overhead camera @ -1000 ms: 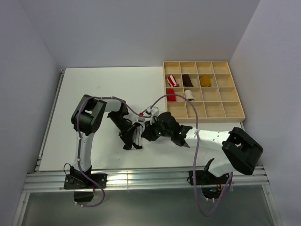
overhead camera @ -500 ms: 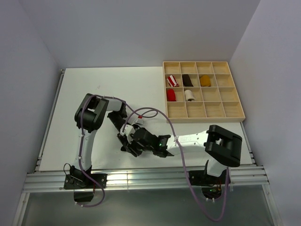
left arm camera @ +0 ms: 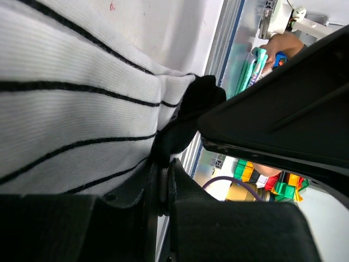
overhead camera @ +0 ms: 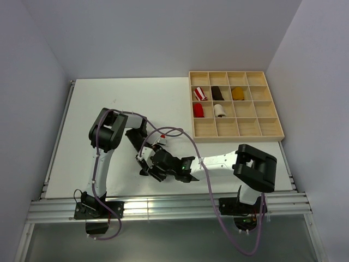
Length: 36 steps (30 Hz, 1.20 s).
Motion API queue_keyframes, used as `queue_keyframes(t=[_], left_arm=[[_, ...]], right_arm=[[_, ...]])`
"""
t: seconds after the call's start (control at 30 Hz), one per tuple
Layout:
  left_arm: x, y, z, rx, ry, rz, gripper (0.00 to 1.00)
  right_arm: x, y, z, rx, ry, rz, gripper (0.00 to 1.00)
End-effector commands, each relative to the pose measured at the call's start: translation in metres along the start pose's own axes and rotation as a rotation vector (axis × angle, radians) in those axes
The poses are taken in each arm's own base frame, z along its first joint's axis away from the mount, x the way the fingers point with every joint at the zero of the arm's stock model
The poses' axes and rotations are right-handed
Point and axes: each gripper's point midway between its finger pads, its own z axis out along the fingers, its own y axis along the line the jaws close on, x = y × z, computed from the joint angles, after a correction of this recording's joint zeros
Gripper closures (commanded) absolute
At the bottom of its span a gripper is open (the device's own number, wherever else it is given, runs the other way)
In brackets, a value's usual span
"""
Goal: Roll the socks
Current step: Roll the sock at the center of the board.
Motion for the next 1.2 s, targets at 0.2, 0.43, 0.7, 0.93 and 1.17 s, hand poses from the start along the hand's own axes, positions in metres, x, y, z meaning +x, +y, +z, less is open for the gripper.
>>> queue_keyframes(t=[0.2, 0.43, 0.7, 0.93, 1.17], left_arm=[[0.001, 0.025, -0.004, -0.067, 0.039, 0.093, 1.00], [-0.001, 0.023, -0.005, -0.067, 0.030, 0.098, 1.00], [0.000, 0.018, -0.006, -0.068, 0.024, 0.107, 0.98], [-0.014, 0.008, -0.016, -0.054, -0.070, 0.137, 0.84], [-0.049, -0.008, -0.050, -0.067, -0.292, 0.171, 0.73]], right_arm=[[-0.009, 0.009, 0.013, 0.007, 0.005, -0.046, 0.55], [0.001, 0.001, 0.021, 0.055, 0.031, -0.029, 0.59], [0.013, -0.006, 0.028, 0.070, 0.067, 0.016, 0.68], [0.014, -0.014, 0.024, 0.016, 0.060, 0.129, 1.00], [0.014, -0.013, 0.021, -0.126, 0.070, 0.240, 1.00]])
